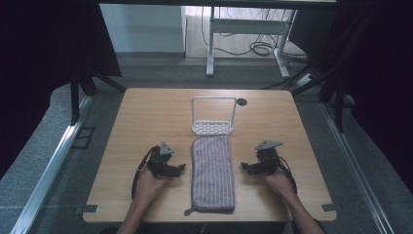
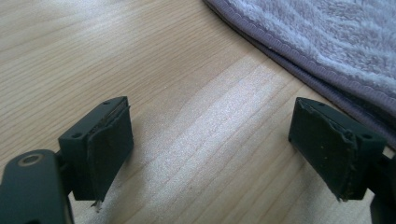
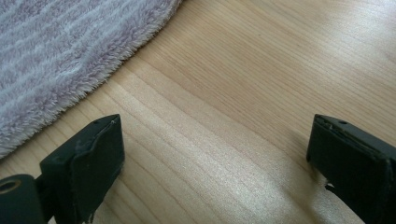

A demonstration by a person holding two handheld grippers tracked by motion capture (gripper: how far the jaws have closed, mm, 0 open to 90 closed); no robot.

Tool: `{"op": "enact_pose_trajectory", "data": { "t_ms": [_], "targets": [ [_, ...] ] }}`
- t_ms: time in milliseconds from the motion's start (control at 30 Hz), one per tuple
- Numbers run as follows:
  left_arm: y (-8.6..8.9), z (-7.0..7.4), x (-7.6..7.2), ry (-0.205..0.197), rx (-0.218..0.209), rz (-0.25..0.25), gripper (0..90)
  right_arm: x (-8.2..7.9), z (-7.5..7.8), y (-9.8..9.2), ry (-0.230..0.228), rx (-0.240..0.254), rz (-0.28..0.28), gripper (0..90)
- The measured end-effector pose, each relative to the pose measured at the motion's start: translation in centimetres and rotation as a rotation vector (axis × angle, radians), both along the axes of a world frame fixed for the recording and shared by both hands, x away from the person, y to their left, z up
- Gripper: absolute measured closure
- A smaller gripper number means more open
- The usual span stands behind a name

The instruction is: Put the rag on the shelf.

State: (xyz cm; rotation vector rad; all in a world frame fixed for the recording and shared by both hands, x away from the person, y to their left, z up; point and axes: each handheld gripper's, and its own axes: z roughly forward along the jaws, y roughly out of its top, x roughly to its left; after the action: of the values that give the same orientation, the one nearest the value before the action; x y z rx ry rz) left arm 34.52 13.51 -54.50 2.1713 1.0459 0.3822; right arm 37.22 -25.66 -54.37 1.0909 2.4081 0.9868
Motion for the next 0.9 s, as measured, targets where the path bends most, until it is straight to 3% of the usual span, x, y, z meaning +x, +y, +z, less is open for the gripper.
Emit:
{"op": "enact_pose_trajectory", "data": {
  "t_ms": [900],
  "targets": [
    [-0.06,0.00,-0.02,-0.001,0.000,0.030,12.9,0.08,0.16,0.25,0.019,-0.006,-0.014,3.8]
  ]
}}
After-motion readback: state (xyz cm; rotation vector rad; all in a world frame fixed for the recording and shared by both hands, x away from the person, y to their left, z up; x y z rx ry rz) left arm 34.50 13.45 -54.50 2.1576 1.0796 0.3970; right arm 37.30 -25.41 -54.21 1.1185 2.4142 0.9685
